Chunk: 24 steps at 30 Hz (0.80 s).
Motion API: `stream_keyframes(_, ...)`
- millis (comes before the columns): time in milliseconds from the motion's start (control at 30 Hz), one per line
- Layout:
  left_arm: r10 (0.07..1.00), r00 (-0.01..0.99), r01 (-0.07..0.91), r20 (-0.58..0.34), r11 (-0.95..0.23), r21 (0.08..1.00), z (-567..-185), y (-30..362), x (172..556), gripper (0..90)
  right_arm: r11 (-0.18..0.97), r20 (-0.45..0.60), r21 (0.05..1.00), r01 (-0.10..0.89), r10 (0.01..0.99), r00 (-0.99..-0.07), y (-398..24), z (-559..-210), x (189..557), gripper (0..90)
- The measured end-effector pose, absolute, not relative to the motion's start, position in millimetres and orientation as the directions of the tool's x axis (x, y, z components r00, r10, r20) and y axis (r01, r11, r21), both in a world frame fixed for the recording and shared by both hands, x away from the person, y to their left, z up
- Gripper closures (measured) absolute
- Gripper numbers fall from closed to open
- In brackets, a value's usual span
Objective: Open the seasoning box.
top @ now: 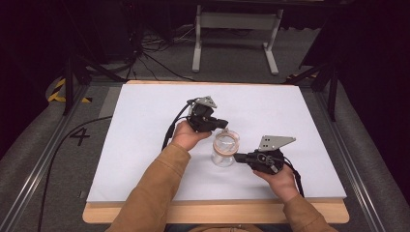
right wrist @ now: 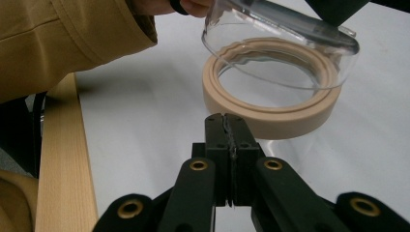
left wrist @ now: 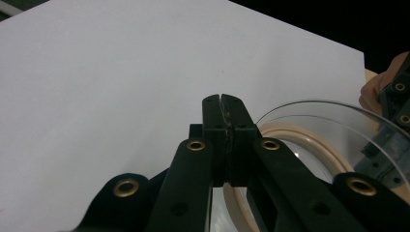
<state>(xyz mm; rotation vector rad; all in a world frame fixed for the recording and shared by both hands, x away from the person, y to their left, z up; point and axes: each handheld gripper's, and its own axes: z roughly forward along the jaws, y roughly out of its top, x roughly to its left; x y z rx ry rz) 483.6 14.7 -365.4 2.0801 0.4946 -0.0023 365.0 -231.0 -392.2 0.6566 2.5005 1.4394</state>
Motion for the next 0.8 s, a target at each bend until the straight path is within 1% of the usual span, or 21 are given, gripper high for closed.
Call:
stream_keyframes(67,0.346,0.918,0.345,-0.194,-0.454,0.821,-365.4,14.7,483.8,89.6,0.429,0.061,0.858,0.283,0.461,-0.885,-231.5,-391.7,365.1,89.3)
stream_keyframes(300,0.347,0.917,0.349,-0.197,-0.456,0.819,-365.2,14.7,483.3,89.5,0.359,0.107,0.884,0.299,0.467,-0.878,-230.5,-387.8,371.5,89.3)
stream_keyframes(667,0.348,0.918,0.342,-0.187,-0.461,0.819,-364.7,14.7,483.1,89.2,0.347,0.113,0.889,0.299,0.466,-0.878,-226.8,-387.4,372.8,89.4)
stream_keyframes(800,0.36,0.916,0.338,-0.175,-0.463,0.819,-363.5,14.7,482.1,86.1,0.347,0.111,0.89,0.297,0.466,-0.878,-226.9,-387.3,372.9,89.4)
